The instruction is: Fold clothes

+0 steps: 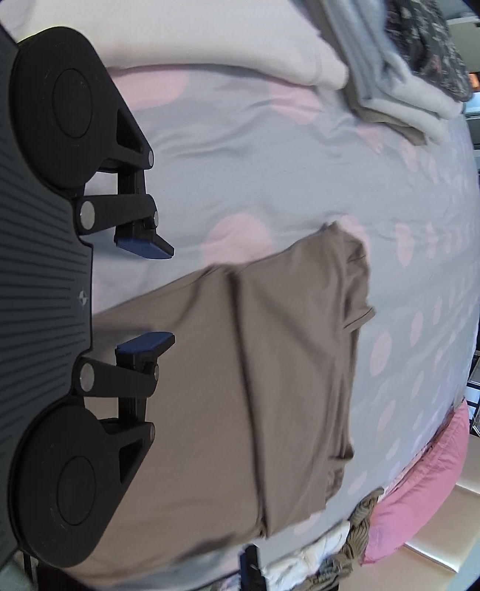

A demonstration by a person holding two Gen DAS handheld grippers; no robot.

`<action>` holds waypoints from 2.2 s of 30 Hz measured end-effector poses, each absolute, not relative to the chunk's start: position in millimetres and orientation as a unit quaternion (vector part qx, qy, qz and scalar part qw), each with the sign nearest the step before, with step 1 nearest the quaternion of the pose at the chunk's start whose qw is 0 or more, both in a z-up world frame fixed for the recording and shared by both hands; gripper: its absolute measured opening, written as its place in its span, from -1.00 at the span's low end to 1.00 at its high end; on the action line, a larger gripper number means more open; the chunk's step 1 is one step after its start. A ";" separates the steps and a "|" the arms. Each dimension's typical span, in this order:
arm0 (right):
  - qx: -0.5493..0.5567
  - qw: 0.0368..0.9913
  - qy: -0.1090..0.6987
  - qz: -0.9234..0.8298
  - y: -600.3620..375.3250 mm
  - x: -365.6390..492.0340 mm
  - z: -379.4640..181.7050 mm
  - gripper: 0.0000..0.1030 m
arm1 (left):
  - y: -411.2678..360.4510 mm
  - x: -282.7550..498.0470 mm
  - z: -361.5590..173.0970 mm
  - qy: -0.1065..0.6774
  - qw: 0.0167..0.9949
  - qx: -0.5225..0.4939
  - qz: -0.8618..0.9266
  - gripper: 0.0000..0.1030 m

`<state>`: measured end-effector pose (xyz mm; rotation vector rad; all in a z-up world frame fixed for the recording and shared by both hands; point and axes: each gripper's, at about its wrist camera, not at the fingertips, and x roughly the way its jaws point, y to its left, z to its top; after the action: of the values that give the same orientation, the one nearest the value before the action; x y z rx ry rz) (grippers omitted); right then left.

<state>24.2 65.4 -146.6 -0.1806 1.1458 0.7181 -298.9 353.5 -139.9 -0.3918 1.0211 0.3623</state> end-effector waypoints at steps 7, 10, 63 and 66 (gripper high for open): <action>-0.158 0.757 0.534 0.342 34.5 -35.6 -165.4 -0.06 | 325.5 -329.2 -152.8 0.509 0.816 -0.208 0.180 -0.19; -0.183 0.752 0.531 0.345 21.0 -54.1 -170.5 0.05 | 316.9 -339.3 -158.6 0.519 0.806 -0.219 0.181 -0.19; -0.182 0.819 0.392 0.377 33.8 -76.9 -147.1 -0.35 | 328.1 -347.1 -136.9 0.416 0.858 -0.181 0.240 -0.76; -0.205 0.811 0.376 0.399 35.2 -88.0 -145.9 -0.27 | 319.2 -349.2 -129.0 0.417 0.865 -0.160 0.229 -0.66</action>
<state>-88.0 35.2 -145.9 -0.4385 0.8044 0.8520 -349.2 319.2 -129.0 -0.3361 0.8736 0.4804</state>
